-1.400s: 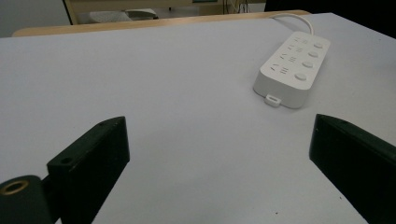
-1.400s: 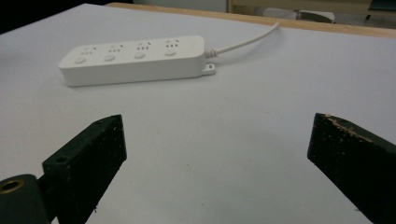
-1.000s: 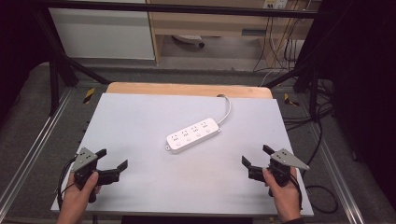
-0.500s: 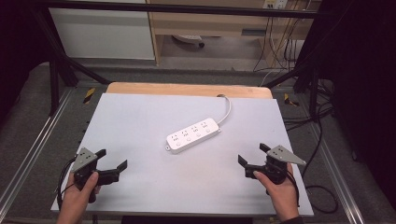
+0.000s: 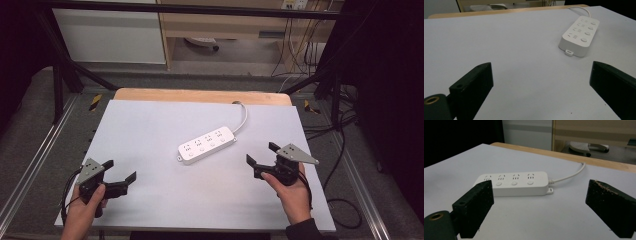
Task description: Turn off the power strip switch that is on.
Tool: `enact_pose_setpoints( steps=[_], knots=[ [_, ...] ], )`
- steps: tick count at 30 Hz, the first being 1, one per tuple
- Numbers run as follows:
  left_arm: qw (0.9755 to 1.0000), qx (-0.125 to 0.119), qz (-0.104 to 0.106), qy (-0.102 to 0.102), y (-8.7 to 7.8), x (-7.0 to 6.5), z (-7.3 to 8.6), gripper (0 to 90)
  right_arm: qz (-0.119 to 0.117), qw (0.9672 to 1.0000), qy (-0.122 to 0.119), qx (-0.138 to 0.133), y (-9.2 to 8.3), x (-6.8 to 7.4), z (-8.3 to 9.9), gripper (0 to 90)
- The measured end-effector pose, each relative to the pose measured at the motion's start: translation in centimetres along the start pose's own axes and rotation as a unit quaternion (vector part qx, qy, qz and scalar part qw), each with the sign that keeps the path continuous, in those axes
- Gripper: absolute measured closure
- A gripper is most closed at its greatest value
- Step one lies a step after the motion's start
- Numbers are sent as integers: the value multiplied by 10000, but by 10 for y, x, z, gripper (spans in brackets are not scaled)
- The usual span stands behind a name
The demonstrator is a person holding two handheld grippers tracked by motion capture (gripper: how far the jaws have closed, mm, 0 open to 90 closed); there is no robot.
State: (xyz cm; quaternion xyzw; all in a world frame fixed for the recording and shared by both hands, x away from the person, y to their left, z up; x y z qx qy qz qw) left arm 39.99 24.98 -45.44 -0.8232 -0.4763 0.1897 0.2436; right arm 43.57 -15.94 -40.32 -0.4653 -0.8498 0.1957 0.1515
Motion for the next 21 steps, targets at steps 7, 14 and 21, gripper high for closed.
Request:
enact_pose_setpoints(
  steps=[7, 14, 21],
  knots=[
    [10000, 13, 17, 9, 0, -1, 0, 48, 51, 9999, -139, -67, 10, 6, -23, 146],
    [10000, 38, 15, 23, 1, -1, 1, 48, 107, 9994, -295, -164, 17, 12, -37, 279],
    [10000, 46, 7, 16, 1, -1, 1, 48, 80, 9988, -404, -267, 28, 18, -50, 519]
  ],
)
Point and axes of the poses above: each handheld gripper's, and its own axes: y roughly forward along the jaws, z roughly out of its underside, x roughly to its left, the point moved 10 cm from there along y, roughly forward along the jaws, and after that the axes turned 11 degrees about x, right-handed, at the moved point
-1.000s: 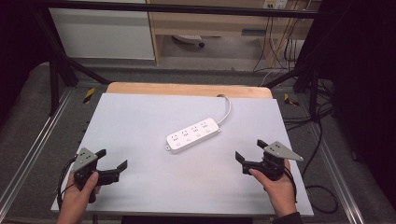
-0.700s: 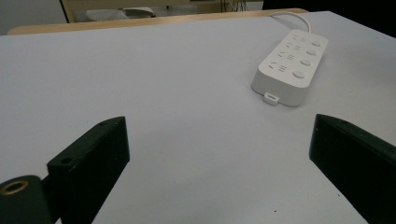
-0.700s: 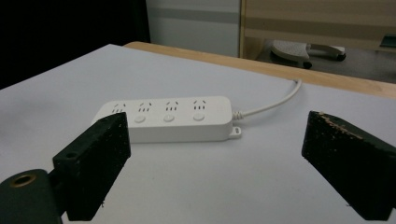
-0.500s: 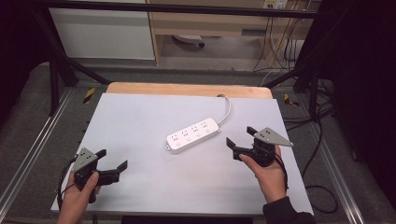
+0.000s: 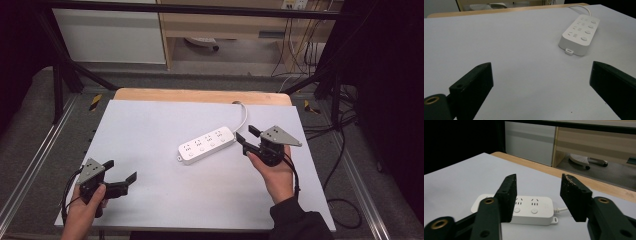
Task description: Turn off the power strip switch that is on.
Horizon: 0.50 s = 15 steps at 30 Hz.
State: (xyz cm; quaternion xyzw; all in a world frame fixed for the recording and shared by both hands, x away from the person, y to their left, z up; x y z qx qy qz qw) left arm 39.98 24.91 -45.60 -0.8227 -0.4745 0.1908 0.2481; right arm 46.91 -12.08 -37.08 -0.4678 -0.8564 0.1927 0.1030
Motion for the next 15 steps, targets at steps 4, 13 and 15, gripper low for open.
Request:
enact_pose_setpoints(
  steps=[4, 13, 15],
  knots=[
    [10000, 4, -2, 0, 0, 0, 0, 48, -19, 10000, -51, 35, 8, 2, -4, 613],
    [10000, 18, -11, -12, 1, 1, 1, 48, 51, 9999, -44, 100, 26, 0, -9, 704],
    [10000, 32, -8, -2, 1, 1, 1, 48, 16, 9999, -34, 119, 33, -2, -12, 758]
  ],
)
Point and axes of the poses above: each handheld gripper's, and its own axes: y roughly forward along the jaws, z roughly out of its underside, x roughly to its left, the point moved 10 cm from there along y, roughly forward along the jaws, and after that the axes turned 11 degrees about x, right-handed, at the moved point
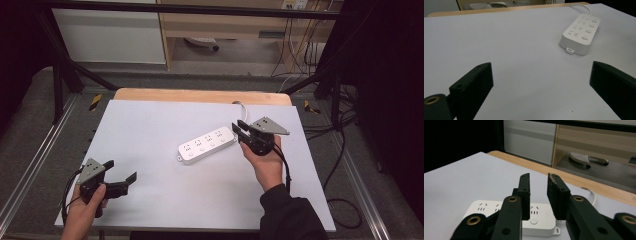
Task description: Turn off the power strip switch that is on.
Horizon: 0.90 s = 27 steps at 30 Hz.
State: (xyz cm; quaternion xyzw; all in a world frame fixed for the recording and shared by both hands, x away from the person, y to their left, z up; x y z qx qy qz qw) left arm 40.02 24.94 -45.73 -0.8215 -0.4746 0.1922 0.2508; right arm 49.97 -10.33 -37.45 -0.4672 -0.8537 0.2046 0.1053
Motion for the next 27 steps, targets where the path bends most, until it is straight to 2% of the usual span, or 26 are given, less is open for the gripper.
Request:
enact_pose_setpoints(
  steps=[11, 27],
  knots=[
    [10000, 4, -14, 9, 0, 1, 0, 48, -20, 10000, -66, -18, 20, 1, -6, 892],
    [10000, 62, -41, 14, 2, 2, 2, 49, -171, 9995, 30, 260, 44, 8, 3, 900]
  ],
)
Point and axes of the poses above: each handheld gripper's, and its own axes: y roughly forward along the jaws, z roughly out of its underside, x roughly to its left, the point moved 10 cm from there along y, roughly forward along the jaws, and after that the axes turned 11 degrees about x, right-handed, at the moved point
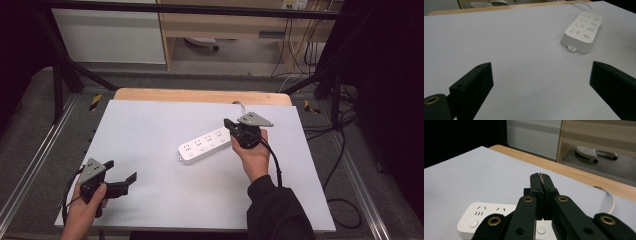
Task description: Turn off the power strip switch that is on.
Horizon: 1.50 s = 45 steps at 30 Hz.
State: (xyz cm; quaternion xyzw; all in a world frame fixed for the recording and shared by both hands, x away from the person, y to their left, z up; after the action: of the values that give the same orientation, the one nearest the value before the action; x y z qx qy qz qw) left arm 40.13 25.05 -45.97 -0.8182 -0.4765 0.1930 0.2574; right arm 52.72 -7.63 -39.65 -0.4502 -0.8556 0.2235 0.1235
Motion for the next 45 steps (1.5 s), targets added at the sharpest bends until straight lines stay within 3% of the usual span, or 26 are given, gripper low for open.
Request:
enact_pose_setpoints(
  steps=[17, 31, 45],
  knots=[
    [10000, -27, 9, -8, -1, 0, -1, 49, -54, 9997, -25, 236, 22, 7, 8, 900],
    [10000, -31, 10, -10, -1, 1, -1, 49, -124, 9991, 92, 402, 34, 9, 17, 900],
    [10000, -38, 11, -7, -1, 2, -1, 49, -55, 9980, 148, 612, 50, 9, 31, 900]
  ],
)
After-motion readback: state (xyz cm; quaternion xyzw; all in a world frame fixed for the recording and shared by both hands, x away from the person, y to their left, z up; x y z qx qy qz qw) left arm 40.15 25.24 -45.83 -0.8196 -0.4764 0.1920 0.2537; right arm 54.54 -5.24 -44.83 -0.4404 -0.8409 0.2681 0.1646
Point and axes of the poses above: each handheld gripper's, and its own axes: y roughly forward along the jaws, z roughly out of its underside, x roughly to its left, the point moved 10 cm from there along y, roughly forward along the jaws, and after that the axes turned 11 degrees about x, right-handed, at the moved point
